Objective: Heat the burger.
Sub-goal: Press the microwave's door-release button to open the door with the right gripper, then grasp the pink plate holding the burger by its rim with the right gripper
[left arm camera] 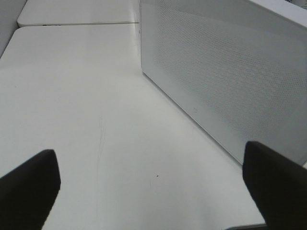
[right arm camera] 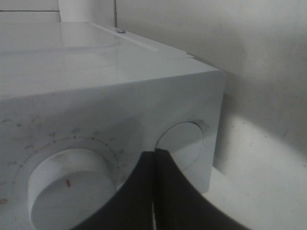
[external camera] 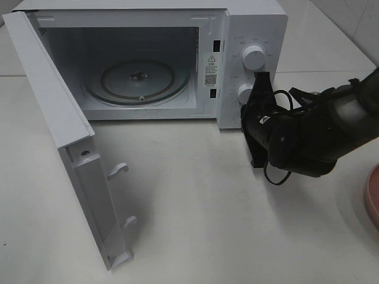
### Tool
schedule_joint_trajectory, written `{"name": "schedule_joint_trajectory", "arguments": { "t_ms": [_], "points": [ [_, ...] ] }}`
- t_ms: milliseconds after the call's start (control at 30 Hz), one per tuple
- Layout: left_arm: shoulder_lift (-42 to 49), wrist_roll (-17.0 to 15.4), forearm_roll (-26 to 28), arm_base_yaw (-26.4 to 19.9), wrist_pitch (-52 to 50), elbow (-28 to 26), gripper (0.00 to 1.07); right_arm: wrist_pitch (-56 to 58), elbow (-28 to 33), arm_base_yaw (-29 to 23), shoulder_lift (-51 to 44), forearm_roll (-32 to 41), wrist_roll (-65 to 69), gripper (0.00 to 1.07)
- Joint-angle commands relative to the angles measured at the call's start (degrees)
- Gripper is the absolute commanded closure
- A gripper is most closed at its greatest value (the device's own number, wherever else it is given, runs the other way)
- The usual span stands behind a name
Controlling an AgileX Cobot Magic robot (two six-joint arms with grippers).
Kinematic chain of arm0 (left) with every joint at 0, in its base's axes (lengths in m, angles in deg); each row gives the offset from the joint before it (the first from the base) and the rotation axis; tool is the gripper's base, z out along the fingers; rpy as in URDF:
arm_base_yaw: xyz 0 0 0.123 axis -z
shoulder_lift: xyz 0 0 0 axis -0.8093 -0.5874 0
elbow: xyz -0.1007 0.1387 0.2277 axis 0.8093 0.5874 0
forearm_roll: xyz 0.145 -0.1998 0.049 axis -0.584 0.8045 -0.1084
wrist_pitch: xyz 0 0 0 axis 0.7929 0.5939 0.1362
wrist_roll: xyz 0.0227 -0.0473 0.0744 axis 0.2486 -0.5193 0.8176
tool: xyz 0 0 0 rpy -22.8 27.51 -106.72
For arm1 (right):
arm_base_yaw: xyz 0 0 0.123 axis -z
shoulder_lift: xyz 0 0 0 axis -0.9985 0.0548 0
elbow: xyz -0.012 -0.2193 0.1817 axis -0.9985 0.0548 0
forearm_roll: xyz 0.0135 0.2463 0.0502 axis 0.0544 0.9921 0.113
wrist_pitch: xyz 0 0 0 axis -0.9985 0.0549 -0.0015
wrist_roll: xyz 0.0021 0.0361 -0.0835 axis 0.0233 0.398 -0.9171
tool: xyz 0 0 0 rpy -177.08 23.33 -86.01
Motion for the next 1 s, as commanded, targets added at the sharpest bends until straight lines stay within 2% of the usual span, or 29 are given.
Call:
{"name": "schedule_joint_trajectory", "arguments": {
  "t_ms": [33, 400, 467, 567, 633, 700, 933, 1000],
  "points": [
    [1.3, 0.1, 0.3, -0.1, -0.7, 0.2, 0.09, 3.2, 2.4, -0.2, -3.5, 0.0, -2.6, 1.07],
    [1.3, 0.1, 0.3, -0.1, -0.7, 0.2, 0.09, 11.2, 6.9, -0.2, -10.6, -4.2, -7.7, 1.07],
    [1.3, 0.1, 0.3, -0.1, -0.7, 0.2, 0.09, 16.3, 7.2, -0.2, -13.1, -9.5, -9.4, 1.07],
    [1.3, 0.1, 0.3, -0.1, -0.7, 0.2, 0.09, 18.0, 7.2, -0.2, -13.7, -10.5, -10.2, 1.07],
    [1.3, 0.1, 0.3, -0.1, -0.7, 0.2, 0.09, 24.2, 7.2, -0.1, -15.6, -14.3, -13.8, 1.06],
    [1.3, 0.1, 0.3, -0.1, -0.7, 0.2, 0.09, 25.7, 7.2, -0.1, -16.1, -15.2, -15.0, 1.05],
    [1.3, 0.1, 0.3, -0.1, -0.7, 0.2, 0.09, 37.8, 6.5, -0.1, -19.7, -16.8, -28.4, 1.05],
    [1.3, 0.1, 0.3, -0.1, -0.7, 0.2, 0.09, 45.1, 5.0, 0.0, -20.8, -16.8, -37.2, 1.04]
  ]
}}
